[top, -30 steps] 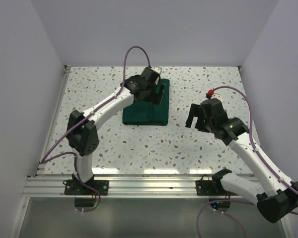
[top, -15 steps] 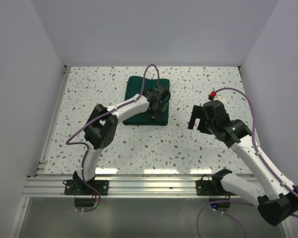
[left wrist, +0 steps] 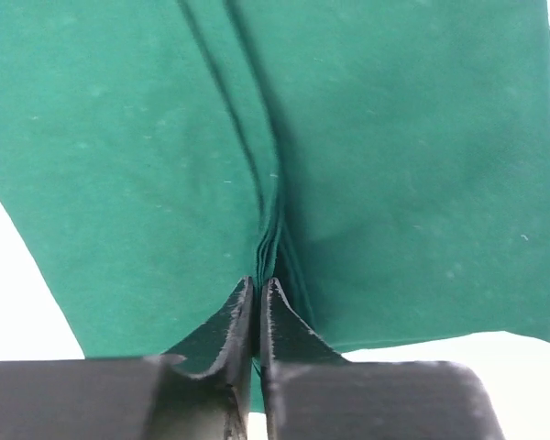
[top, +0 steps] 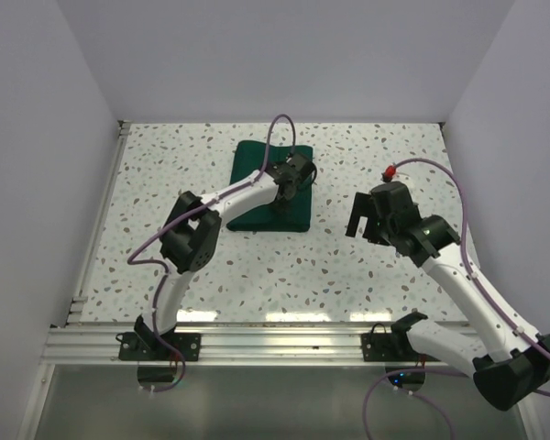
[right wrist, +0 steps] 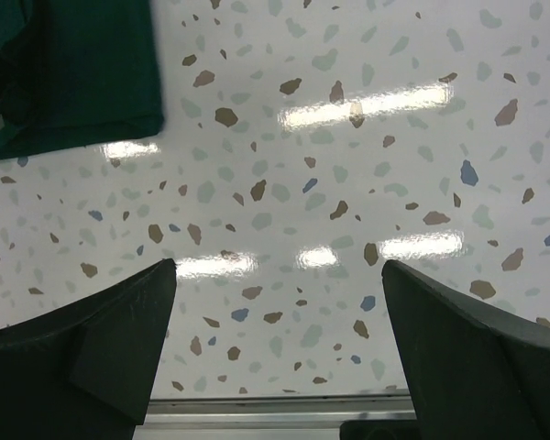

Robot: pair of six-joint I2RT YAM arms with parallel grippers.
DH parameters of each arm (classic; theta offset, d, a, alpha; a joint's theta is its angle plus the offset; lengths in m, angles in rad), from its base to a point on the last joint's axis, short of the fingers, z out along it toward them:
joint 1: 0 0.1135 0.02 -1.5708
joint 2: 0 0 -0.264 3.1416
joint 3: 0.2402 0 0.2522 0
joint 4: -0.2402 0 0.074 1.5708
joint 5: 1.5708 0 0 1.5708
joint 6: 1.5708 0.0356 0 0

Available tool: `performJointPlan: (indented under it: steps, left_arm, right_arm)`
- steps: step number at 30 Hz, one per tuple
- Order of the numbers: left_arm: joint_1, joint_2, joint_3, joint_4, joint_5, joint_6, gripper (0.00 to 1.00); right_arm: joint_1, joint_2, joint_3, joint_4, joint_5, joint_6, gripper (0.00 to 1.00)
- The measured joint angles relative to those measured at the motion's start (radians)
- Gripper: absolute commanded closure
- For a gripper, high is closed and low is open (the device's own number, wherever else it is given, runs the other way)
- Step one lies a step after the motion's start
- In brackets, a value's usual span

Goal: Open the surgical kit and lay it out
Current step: Open the surgical kit at the center of the board.

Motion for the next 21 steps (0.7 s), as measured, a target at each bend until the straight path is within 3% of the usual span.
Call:
performJointPlan:
  steps: [7, 12, 13, 14, 15, 19, 21]
  left_arm:
    - [0.091, -0.036, -0.038, -0.003, 0.010, 0.002, 1.00]
    - [0.257, -0.220, -0.172, 0.022, 0.053, -0.014, 1.00]
    - [0.309, -0.276, -0.205, 0.031, 0.053, -0.019, 0.82]
    - [0.365, -0.334, -0.233, 0.034, 0.053, -0.022, 0.54]
    - [0.422, -0.389, -0.264, 0.039, 0.054, -0.025, 0.01]
    - [0.636, -0.570, -0.406, 0.072, 0.047, -0.061, 0.00]
    - [0.679, -0.612, -0.473, 0.070, 0.047, -0.071, 0.00]
  right_arm:
    - [0.000, 0.153, 0.101, 0.025, -0.032, -0.009, 0.05]
    - [0.032, 0.316, 0.235, 0.061, -0.093, -0.016, 0.06]
    - [0.048, 0.365, 0.280, 0.071, -0.106, -0.020, 0.06]
    - [0.069, 0.421, 0.333, 0.072, -0.119, -0.026, 0.06]
    - [0.093, 0.478, 0.391, 0.077, -0.126, -0.032, 0.06]
    - [0.205, 0.735, 0.664, 0.066, -0.150, -0.060, 0.08]
    - [0.245, 0.867, 0.802, 0.057, -0.163, -0.076, 0.11]
